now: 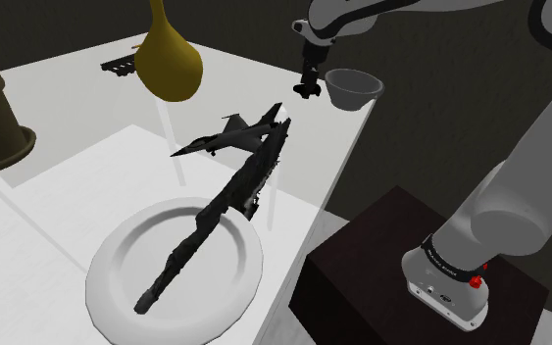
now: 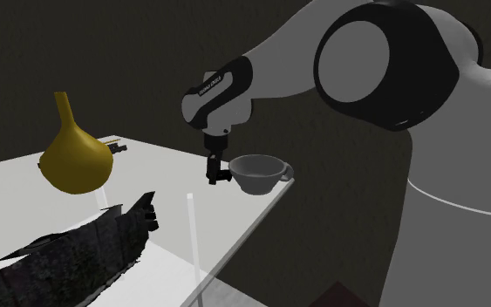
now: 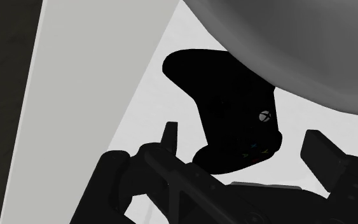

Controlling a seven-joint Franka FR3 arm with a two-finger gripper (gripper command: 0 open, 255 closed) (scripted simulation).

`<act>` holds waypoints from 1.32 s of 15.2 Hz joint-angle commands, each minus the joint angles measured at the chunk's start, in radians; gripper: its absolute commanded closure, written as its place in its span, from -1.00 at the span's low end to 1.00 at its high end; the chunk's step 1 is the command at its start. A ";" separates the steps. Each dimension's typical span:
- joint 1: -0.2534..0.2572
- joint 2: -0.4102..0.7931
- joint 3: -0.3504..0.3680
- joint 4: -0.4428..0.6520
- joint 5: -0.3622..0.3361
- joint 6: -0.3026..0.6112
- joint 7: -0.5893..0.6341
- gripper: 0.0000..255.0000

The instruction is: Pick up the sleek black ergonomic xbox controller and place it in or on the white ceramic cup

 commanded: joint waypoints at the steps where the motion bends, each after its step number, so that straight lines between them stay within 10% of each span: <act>1: 0.000 0.000 0.000 0.000 0.000 0.000 0.000 1.00; 20: 0.001 -0.028 0.000 0.101 -0.007 -0.129 0.006 1.00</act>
